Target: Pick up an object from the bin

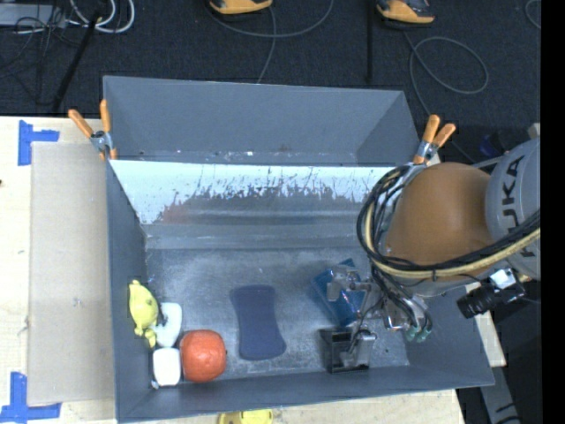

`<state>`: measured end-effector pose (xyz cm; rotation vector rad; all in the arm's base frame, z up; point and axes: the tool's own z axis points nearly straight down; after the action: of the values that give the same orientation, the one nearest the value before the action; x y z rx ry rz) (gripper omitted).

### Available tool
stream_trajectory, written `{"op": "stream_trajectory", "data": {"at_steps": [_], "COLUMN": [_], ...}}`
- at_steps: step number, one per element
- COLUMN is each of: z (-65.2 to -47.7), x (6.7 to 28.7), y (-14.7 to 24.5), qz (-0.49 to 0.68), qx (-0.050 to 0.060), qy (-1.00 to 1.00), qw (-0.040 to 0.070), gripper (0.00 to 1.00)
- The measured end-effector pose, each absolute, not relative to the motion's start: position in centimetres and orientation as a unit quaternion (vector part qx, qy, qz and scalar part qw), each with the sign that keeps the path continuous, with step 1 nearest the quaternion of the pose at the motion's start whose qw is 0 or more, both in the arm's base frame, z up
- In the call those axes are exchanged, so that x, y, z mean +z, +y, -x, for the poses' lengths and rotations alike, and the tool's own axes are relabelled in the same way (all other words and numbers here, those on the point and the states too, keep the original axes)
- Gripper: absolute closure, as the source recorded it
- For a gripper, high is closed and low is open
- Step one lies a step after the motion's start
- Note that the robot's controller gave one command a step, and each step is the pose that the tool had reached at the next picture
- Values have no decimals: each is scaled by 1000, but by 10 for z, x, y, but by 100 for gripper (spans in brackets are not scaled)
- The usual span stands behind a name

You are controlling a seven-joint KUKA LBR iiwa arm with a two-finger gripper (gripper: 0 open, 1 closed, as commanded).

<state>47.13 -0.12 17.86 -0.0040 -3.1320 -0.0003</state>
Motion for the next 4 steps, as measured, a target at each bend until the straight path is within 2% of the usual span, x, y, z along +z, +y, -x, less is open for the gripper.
{"op": "stream_trajectory", "data": {"at_steps": [1,2,3,4], "z": [-473,-478,-491,-490], "x": [183,133,97,94], "y": [-1,-11,-25,-24], "qz": [1,-3,6,6], "qx": [0,0,0,0], "qy": [-1000,-1000,-1000,-1000], "qw": [1,-3,-1,0], "gripper": [0,0,100,0]}}
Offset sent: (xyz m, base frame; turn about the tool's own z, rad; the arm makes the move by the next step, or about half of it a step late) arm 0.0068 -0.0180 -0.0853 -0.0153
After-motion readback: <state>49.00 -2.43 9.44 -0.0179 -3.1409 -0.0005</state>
